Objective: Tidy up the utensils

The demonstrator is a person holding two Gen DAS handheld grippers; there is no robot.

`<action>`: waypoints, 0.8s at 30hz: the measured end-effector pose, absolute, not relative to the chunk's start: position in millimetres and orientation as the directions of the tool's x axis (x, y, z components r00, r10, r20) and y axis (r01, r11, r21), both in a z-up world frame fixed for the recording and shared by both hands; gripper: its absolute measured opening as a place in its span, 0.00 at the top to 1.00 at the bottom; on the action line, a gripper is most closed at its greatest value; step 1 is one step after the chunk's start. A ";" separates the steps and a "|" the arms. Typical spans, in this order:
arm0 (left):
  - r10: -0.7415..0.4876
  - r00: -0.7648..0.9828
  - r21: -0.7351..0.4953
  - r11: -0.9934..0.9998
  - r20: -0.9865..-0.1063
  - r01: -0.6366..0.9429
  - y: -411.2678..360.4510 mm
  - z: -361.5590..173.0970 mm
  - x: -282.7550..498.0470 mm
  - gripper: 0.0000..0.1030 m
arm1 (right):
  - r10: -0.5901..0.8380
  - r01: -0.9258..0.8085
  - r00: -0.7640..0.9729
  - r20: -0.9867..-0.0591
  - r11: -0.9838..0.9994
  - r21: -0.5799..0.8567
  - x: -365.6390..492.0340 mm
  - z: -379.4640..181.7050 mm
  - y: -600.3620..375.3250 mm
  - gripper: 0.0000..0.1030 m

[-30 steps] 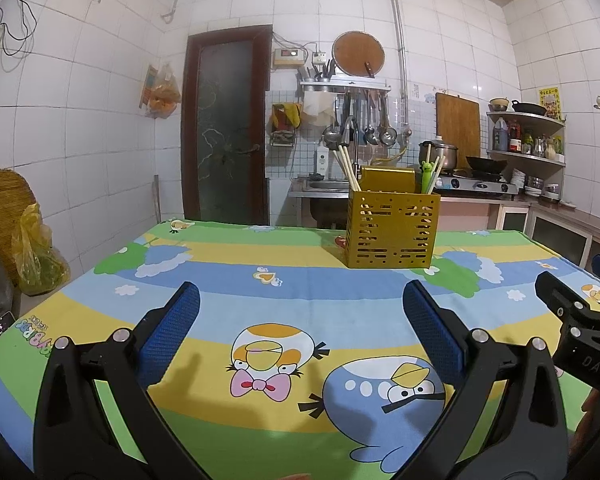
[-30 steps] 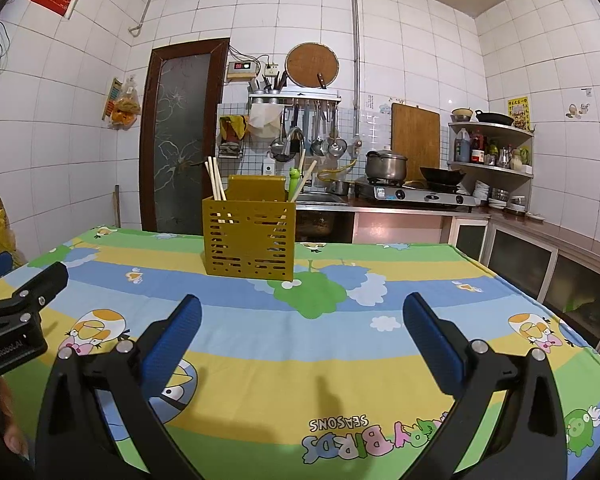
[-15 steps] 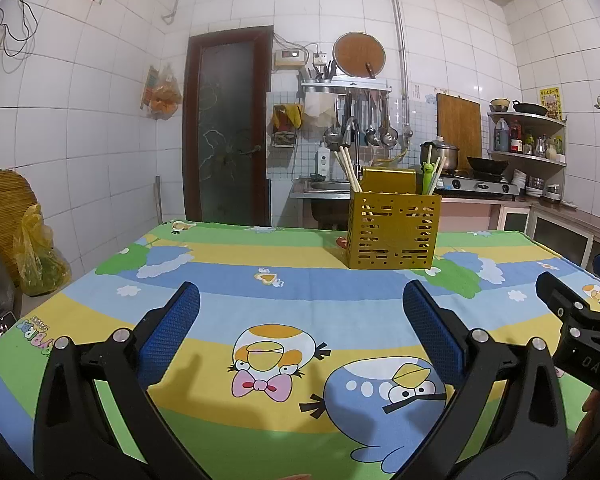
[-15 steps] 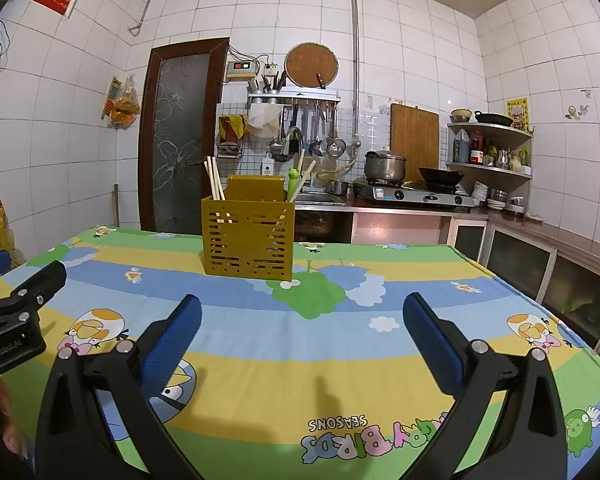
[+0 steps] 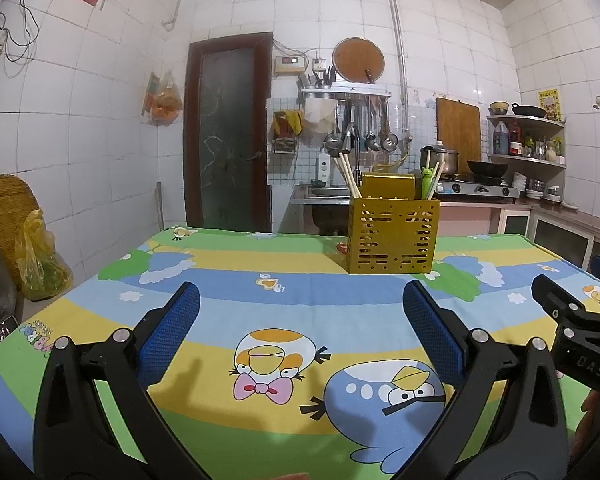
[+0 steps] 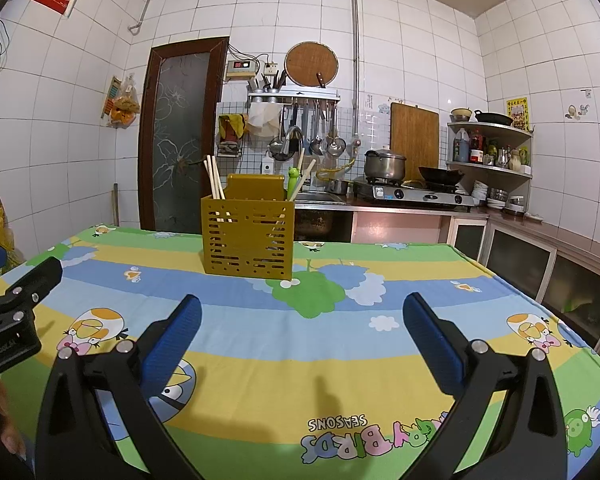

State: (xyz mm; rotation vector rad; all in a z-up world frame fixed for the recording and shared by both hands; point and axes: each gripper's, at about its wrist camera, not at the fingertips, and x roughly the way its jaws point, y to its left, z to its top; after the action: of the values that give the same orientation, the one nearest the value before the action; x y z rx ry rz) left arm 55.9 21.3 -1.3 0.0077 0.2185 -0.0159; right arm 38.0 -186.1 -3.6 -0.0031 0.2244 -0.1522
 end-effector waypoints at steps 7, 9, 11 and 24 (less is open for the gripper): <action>-0.029 0.977 0.003 1.000 -0.212 0.030 20.1 -1.4 54.3 0.05 | -0.150 0.150 0.963 -0.222 0.989 -0.020 37.9 -3.4 -186.4 0.04; -0.030 0.977 0.003 1.000 -0.212 0.031 20.1 -1.7 54.3 0.05 | -0.151 0.150 0.963 -0.221 0.989 -0.021 38.0 -3.4 -186.2 0.04; -0.030 0.977 0.003 1.000 -0.211 0.031 19.9 -1.5 54.1 0.05 | -0.151 0.150 0.963 -0.221 0.989 -0.021 38.0 -3.4 -186.3 0.04; -0.030 0.980 0.011 0.999 -0.198 0.033 19.4 -1.3 52.8 0.05 | -0.152 0.151 0.963 -0.222 0.988 -0.021 37.3 -3.1 -187.4 0.04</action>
State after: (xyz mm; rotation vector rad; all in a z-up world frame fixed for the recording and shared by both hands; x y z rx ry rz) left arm 52.8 19.4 -1.3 0.0147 0.1988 -0.0320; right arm 37.3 -187.4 -3.1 -0.0038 0.2248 -0.1536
